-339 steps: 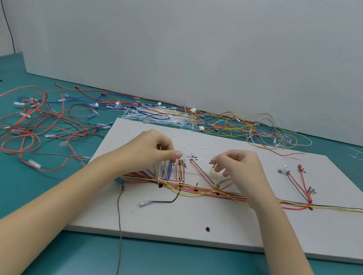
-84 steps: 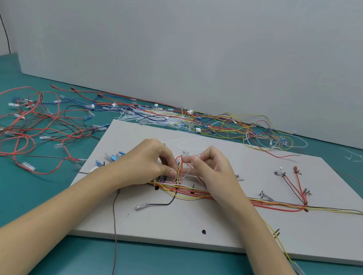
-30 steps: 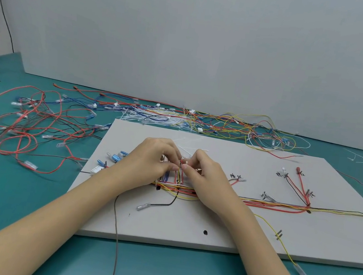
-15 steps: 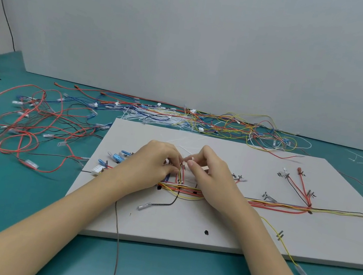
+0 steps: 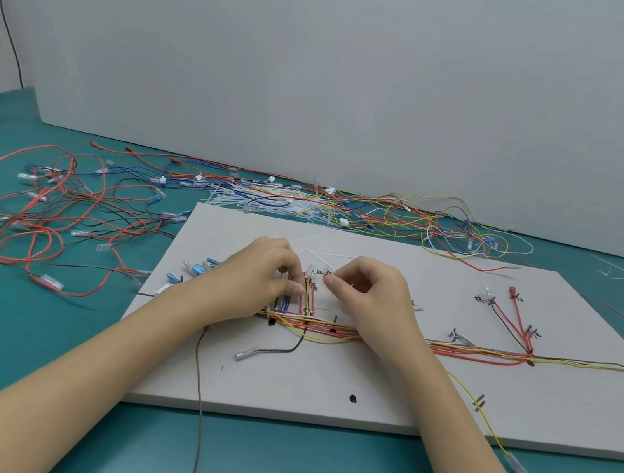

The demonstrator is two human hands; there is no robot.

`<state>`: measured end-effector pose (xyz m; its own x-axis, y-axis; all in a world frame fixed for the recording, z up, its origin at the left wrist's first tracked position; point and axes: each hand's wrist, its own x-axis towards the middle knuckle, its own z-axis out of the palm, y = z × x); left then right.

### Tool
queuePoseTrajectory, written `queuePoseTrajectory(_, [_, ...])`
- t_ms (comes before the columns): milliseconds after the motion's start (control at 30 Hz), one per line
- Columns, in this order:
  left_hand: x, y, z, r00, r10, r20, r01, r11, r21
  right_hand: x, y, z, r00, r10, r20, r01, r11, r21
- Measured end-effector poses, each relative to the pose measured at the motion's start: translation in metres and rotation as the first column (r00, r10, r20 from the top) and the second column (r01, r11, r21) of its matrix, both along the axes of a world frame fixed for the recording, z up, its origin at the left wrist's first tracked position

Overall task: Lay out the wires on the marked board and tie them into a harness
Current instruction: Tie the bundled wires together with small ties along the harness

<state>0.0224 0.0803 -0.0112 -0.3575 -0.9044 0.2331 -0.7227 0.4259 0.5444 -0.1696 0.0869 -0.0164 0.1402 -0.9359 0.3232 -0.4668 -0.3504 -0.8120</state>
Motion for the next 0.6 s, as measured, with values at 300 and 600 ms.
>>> queuePoseTrajectory(300, [0.003,0.004,0.008,0.913,-0.066,-0.402,0.153,0.970,0.189,0.006,0.000,-0.003,0.998,0.050,0.040,-0.051,0.999,0.013])
queuePoseTrajectory(600, [-0.008,0.006,-0.002,0.844,0.023,-0.536,0.151,0.949,0.278,0.003,0.000,0.000,0.992,0.107,0.063,-0.110,0.993,0.045])
